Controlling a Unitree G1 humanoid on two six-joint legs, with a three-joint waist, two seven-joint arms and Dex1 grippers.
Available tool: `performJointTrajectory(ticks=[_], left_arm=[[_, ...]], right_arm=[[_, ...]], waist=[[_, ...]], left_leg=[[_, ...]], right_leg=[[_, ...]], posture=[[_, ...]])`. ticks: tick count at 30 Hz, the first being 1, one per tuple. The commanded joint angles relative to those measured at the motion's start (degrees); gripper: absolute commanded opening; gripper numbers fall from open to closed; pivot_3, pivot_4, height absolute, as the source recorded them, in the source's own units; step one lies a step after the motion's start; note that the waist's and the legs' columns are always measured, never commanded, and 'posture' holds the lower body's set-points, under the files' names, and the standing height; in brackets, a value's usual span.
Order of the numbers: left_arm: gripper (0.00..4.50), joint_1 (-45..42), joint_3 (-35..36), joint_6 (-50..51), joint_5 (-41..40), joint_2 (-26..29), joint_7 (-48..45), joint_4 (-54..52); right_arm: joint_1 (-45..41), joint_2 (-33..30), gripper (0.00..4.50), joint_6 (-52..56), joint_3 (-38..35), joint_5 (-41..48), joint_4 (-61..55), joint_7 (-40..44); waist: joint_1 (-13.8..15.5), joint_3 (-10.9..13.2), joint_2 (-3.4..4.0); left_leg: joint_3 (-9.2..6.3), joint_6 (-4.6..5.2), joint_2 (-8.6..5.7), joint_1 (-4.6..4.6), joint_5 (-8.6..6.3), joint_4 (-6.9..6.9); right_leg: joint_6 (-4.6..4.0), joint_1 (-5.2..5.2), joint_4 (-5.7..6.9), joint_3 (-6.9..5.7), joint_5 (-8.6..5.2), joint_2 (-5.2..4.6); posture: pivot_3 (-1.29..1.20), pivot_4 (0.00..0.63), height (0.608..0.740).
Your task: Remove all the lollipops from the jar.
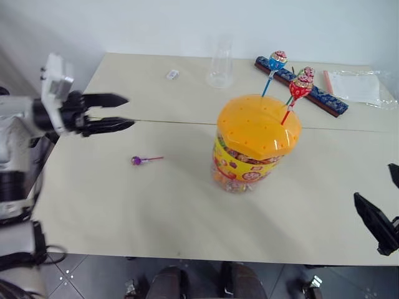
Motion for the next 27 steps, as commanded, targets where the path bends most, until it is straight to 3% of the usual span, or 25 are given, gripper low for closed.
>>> performJointTrajectory(ticks=[1,6,15,25,27], left_arm=[[3.29,-8.44,-1.37,-2.13,-3.38,-11.11,1.14,2.80],[3.29,-17.07,-4.51,-8.36,0.52,-25.71,4.98,12.36],[3.29,-25.33,-5.49,-11.06,3.41,-37.76,11.73,23.71],[0.28,-26.71,-7.52,-9.54,5.61,-38.99,9.96,25.22],[0.02,-26.92,-6.46,-9.21,4.92,-39.44,10.67,25.20]], right_arm=[[-0.76,1.32,4.50,-2.02,-1.53,1.14,-0.98,-3.16],[-0.90,2.78,4.50,-2.83,-0.90,0.58,-2.71,-5.82],[2.07,6.14,4.50,-4.60,1.50,-1.29,-7.29,-8.46],[3.61,6.97,4.50,-6.01,3.90,-2.06,-9.07,-9.97],[3.58,6.80,4.50,-6.16,4.11,-2.07,-9.14,-10.16]], waist=[[0.17,0.01,-0.04],[-0.25,0.01,-0.05],[-0.07,0.01,-0.04],[-0.14,0.01,-0.04],[-0.14,0.01,-0.04]], left_leg=[[-0.01,0.04,-0.04,-0.02,0.02,0.01],[0.01,0.13,-0.08,-0.07,0.04,-0.01],[0.05,0.17,0.02,-0.09,0.04,-0.02],[0.05,0.23,-0.01,-0.11,0.02,-0.02],[0.04,0.24,-0.02,-0.11,0.02,-0.02]], right_leg=[[0.02,0.01,0.00,0.05,0.01,-0.02],[0.09,-0.02,-0.07,0.10,0.05,0.02],[0.09,-0.03,-0.19,0.13,0.04,0.15],[0.09,-0.03,-0.25,0.12,0.04,0.11],[0.09,-0.02,-0.27,0.12,0.04,0.10]], posture=[[0.00,0.150,0.740],[0.00,0.150,0.740],[0.00,0.150,0.740],[0.00,0.150,0.740],[0.00,0.150,0.740]])
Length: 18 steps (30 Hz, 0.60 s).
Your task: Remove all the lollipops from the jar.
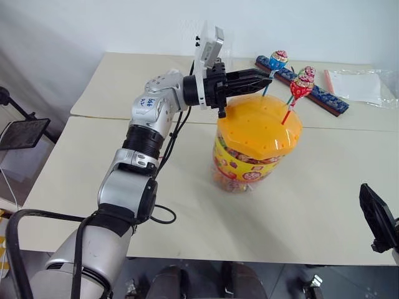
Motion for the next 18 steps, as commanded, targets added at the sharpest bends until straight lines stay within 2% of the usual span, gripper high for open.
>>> performJointTrajectory(ticks=[1,5,8,10,12,16,18], left_arm=[[0.02,-2.09,1.28,0.33,-0.77,-1.09,0.63,-0.41],[0.02,-1.73,7.56,2.58,-7.57,-1.36,-0.53,-2.87],[0.02,-1.81,14.28,5.52,-12.74,0.28,4.08,-3.61],[0.02,-0.85,15.87,6.42,-12.67,2.45,7.14,-4.40],[0.02,2.46,14.56,8.01,-9.41,6.80,10.00,-7.18],[0.02,11.20,12.14,18.84,-7.15,15.83,16.10,-17.63],[0.02,17.51,10.63,27.15,-6.14,22.56,18.22,-25.68]], right_arm=[[0.72,-0.22,4.50,-1.21,-0.02,0.27,-1.79,-0.68],[-0.51,-1.05,4.50,-0.94,1.34,0.06,-1.69,-0.83],[-3.57,-3.93,4.50,-0.09,2.92,0.81,-1.12,0.21],[-6.31,-6.98,4.50,0.57,4.10,0.93,-0.72,1.81],[-9.66,-12.38,4.50,2.79,5.97,1.45,-0.33,4.98],[-13.68,-19.17,4.50,5.99,9.08,3.32,0.96,11.17],[-14.95,-21.92,4.50,7.73,10.19,4.82,1.90,15.26]], waist=[[0.00,0.00,0.00],[-0.10,0.00,0.00],[-0.45,0.00,0.01],[-0.65,0.00,0.01],[-0.92,0.00,0.02],[-1.09,0.00,0.02],[-0.93,0.01,0.01]], left_leg=[[-0.01,0.00,0.00,0.00,0.00,0.00],[-0.02,0.00,0.02,-0.02,0.00,0.00],[-0.03,0.00,0.06,0.00,0.00,0.00],[-0.03,0.00,0.08,0.04,0.00,0.01],[-0.03,-0.01,0.07,0.06,0.00,0.01],[-0.13,-0.01,0.09,0.13,0.00,-0.03],[-0.21,-0.02,0.10,0.05,0.00,-0.02]], right_leg=[[0.00,0.00,0.01,0.00,0.00,0.00],[0.00,-0.01,0.01,-0.01,0.00,0.00],[0.00,-0.02,0.04,-0.01,0.00,0.00],[0.00,-0.02,0.10,0.00,0.00,0.00],[0.00,-0.02,0.15,0.00,0.00,-0.01],[0.00,-0.01,0.26,-0.06,0.00,-0.01],[0.00,-0.03,0.29,-0.13,0.00,-0.01]], posture=[[0.00,0.150,0.740],[0.00,0.150,0.740],[0.00,0.150,0.740],[0.00,0.150,0.740],[0.00,0.150,0.740],[0.00,0.150,0.740],[0.00,0.150,0.740]])
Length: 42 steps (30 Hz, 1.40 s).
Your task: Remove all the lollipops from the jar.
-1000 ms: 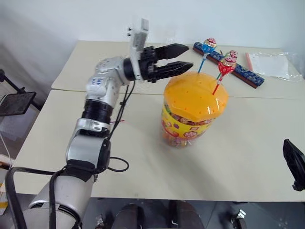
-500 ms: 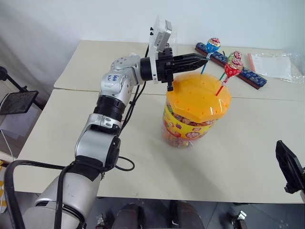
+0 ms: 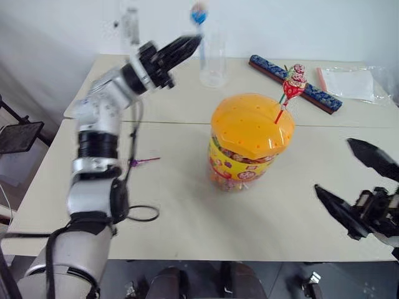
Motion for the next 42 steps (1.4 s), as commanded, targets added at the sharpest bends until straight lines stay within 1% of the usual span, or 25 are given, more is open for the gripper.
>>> performJointTrajectory(ticks=[1,3,4,6,7,8,9,11,12,14,15,18,20,21,23,27,28,30,32,34,36,38,41,42], left_arm=[[0.02,8.18,-2.24,12.14,1.47,9.84,2.90,-14.65],[0.02,13.51,-3.04,16.44,1.57,15.13,3.03,-20.27],[0.02,18.67,-2.89,20.81,1.53,19.94,2.75,-23.68],[0.02,27.29,-1.72,29.30,0.70,27.26,2.94,-29.12],[0.02,33.01,0.09,31.41,0.54,30.06,3.07,-32.07],[0.02,36.67,1.41,32.42,0.27,31.61,3.35,-34.08],[0.02,44.03,3.84,34.54,0.27,33.53,3.50,-37.70],[0.02,54.36,7.06,35.87,0.62,35.28,3.43,-42.40],[0.02,58.12,8.21,35.71,0.79,35.70,3.34,-43.99],[0.02,61.49,8.81,33.59,1.10,34.31,4.03,-44.65],[0.02,61.91,9.10,32.98,0.99,33.21,4.51,-44.00],[0.02,61.58,9.67,30.37,1.28,30.60,6.03,-42.13],[0.49,60.78,9.57,27.96,1.27,29.30,6.33,-42.14],[0.62,60.54,9.53,27.77,0.90,29.17,6.12,-42.46],[1.27,60.37,9.95,25.44,0.46,29.16,4.80,-42.55],[2.40,60.11,13.78,8.12,1.43,30.27,-3.77,-38.02],[2.65,59.69,14.86,5.50,0.92,30.44,-5.59,-36.47],[2.65,58.00,16.90,1.55,-2.24,29.63,-10.47,-33.61],[2.65,55.76,17.00,-1.67,-3.73,28.24,-12.55,-31.69],[2.65,53.24,17.14,-2.84,-6.21,26.35,-13.25,-31.79],[2.65,50.01,18.03,-2.42,-13.44,21.70,-13.46,-35.65],[2.65,47.74,18.28,-1.15,-19.42,17.66,-12.53,-39.08],[2.65,45.86,17.66,2.74,-25.19,15.19,-9.72,-41.08],[2.65,44.47,16.47,4.06,-27.40,14.09,-8.73,-41.71]], right_arm=[[-1.42,-3.89,4.50,2.61,1.12,3.26,0.96,6.90],[-2.08,-5.25,4.50,3.54,1.64,3.59,1.82,9.57],[-2.52,-6.03,4.50,3.87,2.11,3.32,2.76,11.71],[-3.00,-7.02,4.50,4.48,2.52,2.95,4.47,14.92],[-3.14,-7.24,4.50,4.65,2.31,2.83,5.67,16.20],[-3.32,-7.31,4.50,4.79,2.15,2.74,6.48,16.95],[-3.75,-7.27,4.50,4.82,1.71,2.81,7.93,17.78],[-4.37,-7.68,4.50,5.20,1.16,2.81,10.30,19.69],[-4.58,-8.01,4.50,5.57,0.97,2.73,11.26,20.75],[-5.44,-9.42,4.50,5.47,1.06,1.33,14.14,24.38],[-5.93,-9.91,4.50,5.03,1.30,0.45,15.30,25.94],[-6.84,-10.38,4.50,4.79,1.63,-0.97,17.08,28.24],[-6.95,-10.08,4.50,5.32,1.41,-1.28,17.34,27.95],[-6.93,-9.84,4.50,5.54,1.20,-1.39,17.39,27.50],[-6.60,-9.26,4.50,5.56,0.52,-1.71,17.59,26.60],[-6.01,-6.91,4.50,6.64,-2.11,-0.45,17.19,21.05],[-5.96,-6.42,4.50,7.14,-2.58,-0.08,16.87,19.76],[-6.66,-5.33,4.50,7.99,-2.91,0.48,16.13,16.36],[-8.21,-4.99,4.50,9.02,-2.30,0.60,15.48,13.27],[-10.38,-4.89,4.50,10.37,-1.40,0.95,14.78,9.87],[-14.37,-5.98,4.50,15.00,0.11,3.43,12.82,2.00],[-17.74,-7.87,4.50,19.48,1.35,4.72,11.57,-3.54],[-21.61,-8.51,4.50,22.97,2.20,6.95,10.67,-8.21],[-23.73,-8.72,4.50,24.29,2.43,8.16,11.07,-10.24]], waist=[[0.06,0.01,0.00],[0.41,0.07,-0.10],[0.61,0.09,-0.15],[0.66,0.09,-0.15],[0.58,0.09,-0.14],[0.53,0.09,-0.13],[0.60,0.10,-0.13],[0.64,0.10,-0.14],[0.88,0.10,-0.14],[1.13,0.07,-0.13],[1.12,0.06,-0.07],[1.03,0.05,0.07],[0.99,0.06,0.19],[0.97,0.06,0.20],[0.86,0.06,0.19],[0.76,0.06,0.19],[0.72,0.06,0.20],[0.67,0.06,0.20],[0.65,0.07,0.22],[0.67,0.07,0.23],[0.67,0.07,0.23],[0.66,0.07,0.22],[0.65,0.06,0.19],[0.65,0.06,0.19]], left_leg=[[0.00,0.00,-0.02,-0.01,0.00,0.00],[-0.04,0.00,-0.03,-0.06,-0.01,0.01],[-0.11,0.00,-0.04,-0.07,-0.01,0.03],[-0.08,-0.02,-0.04,-0.04,-0.04,0.05],[-0.12,-0.03,-0.04,-0.01,-0.05,0.05],[-0.11,-0.06,-0.03,0.00,-0.06,0.01],[-0.12,-0.07,-0.03,0.06,-0.07,0.00],[-0.15,-0.10,0.02,0.01,-0.08,0.02],[-0.18,-0.13,0.02,0.04,-0.10,0.03],[-0.43,-0.22,0.02,0.04,-0.15,0.07],[-0.49,-0.52,-0.02,0.08,-0.31,0.06],[-0.47,-0.64,-0.04,0.07,-0.32,0.02],[-0.46,-0.69,-0.03,0.08,-0.30,-0.01],[-0.45,-0.69,-0.03,0.08,-0.29,-0.01],[-0.43,-0.58,-0.02,0.07,-0.23,-0.01],[-0.36,-0.55,0.01,0.05,-0.21,-0.02],[-0.33,-0.56,0.03,0.04,-0.22,-0.02],[-0.26,-0.57,0.04,0.03,-0.22,-0.05],[-0.24,-0.56,0.07,0.04,-0.22,-0.04],[-0.17,-0.54,0.05,0.05,-0.21,-0.04],[-0.16,-0.52,0.06,0.05,-0.19,-0.03],[-0.16,-0.48,0.06,0.03,-0.17,0.02],[-0.20,-0.46,0.10,0.03,-0.16,0.04],[-0.20,-0.45,0.14,0.03,-0.15,0.04]], right_leg=[[0.00,0.00,-0.02,0.00,0.00,-0.02],[0.00,0.00,-0.04,-0.02,0.00,-0.04],[0.00,0.02,-0.04,-0.04,0.00,-0.05],[0.00,0.06,-0.08,0.00,0.00,-0.09],[0.00,0.09,-0.08,0.02,0.00,-0.11],[0.00,0.10,-0.14,0.10,0.00,-0.13],[-0.01,0.12,-0.08,0.20,-0.01,-0.18],[-0.04,0.13,-0.16,0.34,-0.02,-0.22],[-0.05,0.14,-0.12,0.37,-0.03,-0.32],[-0.09,0.24,-0.23,0.40,-0.05,-0.51],[-0.13,0.24,-0.36,0.39,-0.07,-0.68],[-0.21,0.21,-0.33,0.34,-0.11,-0.77],[-0.24,0.15,-0.21,0.32,-0.13,-0.77],[-0.24,0.13,-0.16,0.31,-0.13,-0.76],[-0.24,0.11,-0.09,0.29,-0.13,-0.73],[-0.24,0.08,-0.07,0.31,-0.13,-0.69],[-0.25,0.04,-0.08,0.31,-0.13,-0.68],[-0.25,0.00,-0.11,0.32,-0.14,-0.68],[-0.25,0.00,-0.09,0.31,-0.14,-0.66],[-0.25,0.01,-0.06,0.32,-0.13,-0.68],[-0.24,0.01,0.00,0.32,-0.13,-0.66],[-0.23,0.00,0.06,0.33,-0.12,-0.68],[-0.23,0.00,0.07,0.30,-0.12,-0.62],[-0.23,0.01,0.07,0.30,-0.12,-0.42]], posture=[[0.00,0.150,0.740],[0.00,0.150,0.740],[0.00,0.150,0.740],[0.00,0.150,0.740],[0.00,0.150,0.740],[0.00,0.150,0.740],[0.00,0.150,0.740],[0.00,0.150,0.740],[0.00,0.150,0.740],[0.00,0.150,0.740],[0.00,0.150,0.740],[0.00,0.150,0.740],[0.00,0.150,0.740],[0.00,0.150,0.740],[0.00,0.150,0.740],[0.00,0.150,0.740],[0.00,0.150,0.740],[0.00,0.150,0.740],[0.00,0.150,0.740],[0.00,0.150,0.740],[0.00,0.150,0.740],[0.00,0.150,0.740],[0.00,0.150,0.740],[0.00,0.150,0.740]])
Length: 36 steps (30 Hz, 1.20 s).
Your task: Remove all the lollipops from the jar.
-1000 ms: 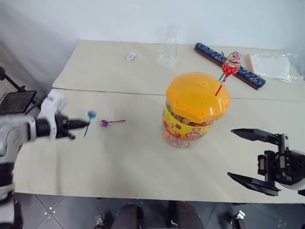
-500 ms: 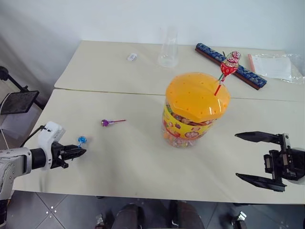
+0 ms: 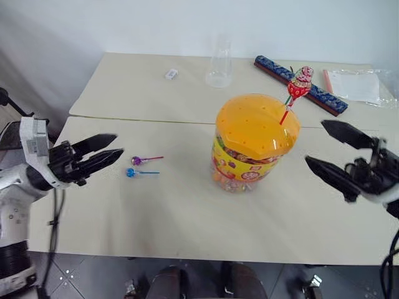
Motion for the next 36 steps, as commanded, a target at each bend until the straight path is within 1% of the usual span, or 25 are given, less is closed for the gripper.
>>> performJointTrajectory(ticks=[1,3,7,9,12,14,17,21,24,27,30,34,35,36], left_arm=[[2.65,-3.21,-1.07,4.03,-8.30,-2.14,3.40,-3.49],[2.65,-6.11,-3.02,4.66,-10.69,-4.37,4.65,-4.06],[2.65,-7.76,-4.32,4.48,-12.55,-6.35,5.96,-4.56],[2.65,-8.01,-4.64,4.55,-13.53,-7.06,6.58,-4.60],[2.65,-7.36,-5.47,3.71,-12.47,-7.12,6.22,-4.08],[2.65,-6.61,-5.82,3.24,-12.05,-7.31,5.92,-3.91],[2.65,-5.94,-6.54,2.82,-12.33,-8.57,6.44,-4.20],[2.65,-6.34,-8.23,1.77,-12.22,-10.59,6.86,-4.85],[2.65,-6.54,-8.77,1.46,-12.46,-11.26,6.98,-5.23],[2.65,-6.91,-9.03,0.89,-12.86,-12.16,7.60,-5.49],[2.68,-7.26,-9.51,0.10,-12.20,-12.81,7.43,-4.93],[2.68,-7.51,-10.08,-0.82,-11.93,-13.28,7.42,-4.82],[2.68,-7.58,-10.18,-0.97,-11.96,-13.31,7.39,-4.78],[2.68,-7.64,-10.30,-1.11,-11.99,-13.37,7.40,-4.80]], right_arm=[[-4.63,-1.05,4.50,4.16,-0.03,4.50,-0.75,-6.44],[-7.30,-1.76,4.50,6.24,-1.25,5.79,1.97,-8.38],[-8.40,-3.14,4.50,8.96,-3.34,6.29,6.12,-8.92],[-10.62,-3.41,4.50,9.53,-1.53,3.89,8.44,-10.25],[-14.17,-3.54,4.50,10.89,2.13,-0.10,10.53,-12.68],[-16.89,-2.26,4.50,11.26,4.01,-0.74,11.42,-12.89],[-20.27,-0.88,4.50,10.95,7.77,-3.23,13.21,-10.58],[-23.05,0.45,4.50,11.85,9.90,-5.40,15.71,-10.96],[-24.66,1.39,4.50,12.71,10.11,-5.75,16.76,-11.32],[-26.46,2.02,4.50,12.81,10.70,-6.06,17.79,-9.40],[-28.13,2.63,3.99,14.11,11.44,-6.20,18.57,-9.40],[-28.74,2.78,2.56,14.52,11.91,-7.02,19.17,-8.67],[-28.88,2.94,2.28,14.47,11.91,-7.16,19.27,-8.62],[-29.01,3.06,1.87,14.44,11.94,-7.30,19.29,-8.55]], waist=[[-0.01,0.00,0.00],[0.17,0.00,0.00],[0.11,-0.01,-0.04],[0.05,-0.01,-0.04],[-0.34,-0.01,-0.04],[-0.52,-0.01,-0.04],[-1.06,-0.01,-0.04],[-0.87,-0.01,-0.04],[-0.84,-0.01,-0.04],[-0.95,-0.01,-0.04],[-1.22,-0.01,-0.04],[-1.17,-0.01,-0.04],[-1.19,-0.01,-0.04],[-1.20,-0.01,-0.04]], left_leg=[[0.02,0.00,0.00,-0.01,0.00,-0.01],[0.10,0.07,-0.04,-0.02,0.04,0.00],[0.14,0.22,-0.16,-0.05,0.10,0.03],[0.23,0.24,-0.16,-0.03,0.09,0.01],[0.32,0.26,-0.14,-0.02,0.11,0.01],[0.33,0.25,-0.09,-0.01,0.11,0.01],[0.33,0.25,-0.09,-0.03,0.11,0.00],[0.21,0.25,-0.10,-0.09,0.11,0.01],[0.25,0.26,-0.16,-0.13,0.11,0.01],[0.23,0.26,-0.13,-0.12,0.11,0.00],[0.24,0.26,-0.13,-0.12,0.11,0.00],[0.23,0.26,-0.11,-0.12,0.11,0.00],[0.23,0.26,-0.12,-0.12,0.11,0.00],[0.23,0.26,-0.12,-0.12,0.11,0.00]], right_leg=[[0.00,0.00,-0.02,0.00,0.00,0.17],[0.01,-0.01,-0.03,0.01,0.00,0.25],[0.11,0.06,-0.13,0.01,0.06,0.25],[0.12,0.05,-0.15,-0.01,0.07,0.28],[0.12,0.01,-0.13,-0.11,0.06,0.32],[0.12,0.00,-0.12,-0.14,0.06,0.35],[0.12,-0.03,-0.12,-0.16,0.06,0.36],[0.12,-0.02,-0.14,-0.27,0.07,0.34],[0.14,-0.02,-0.19,-0.27,0.08,0.30],[0.14,-0.02,-0.18,-0.29,0.08,0.33],[0.14,-0.02,-0.18,-0.30,0.08,0.33],[0.14,-0.02,-0.17,-0.31,0.08,0.33],[0.14,-0.02,-0.18,-0.31,0.08,0.33],[0.14,-0.02,-0.19,-0.31,0.08,0.33]], posture=[[0.00,0.150,0.740],[0.00,0.150,0.740],[0.00,0.150,0.740],[0.00,0.150,0.740],[0.00,0.150,0.740],[0.00,0.150,0.740],[0.00,0.150,0.740],[0.00,0.150,0.740],[0.00,0.150,0.740],[0.00,0.150,0.740],[0.00,0.150,0.740],[0.00,0.150,0.740],[0.00,0.150,0.740],[0.00,0.150,0.740]])
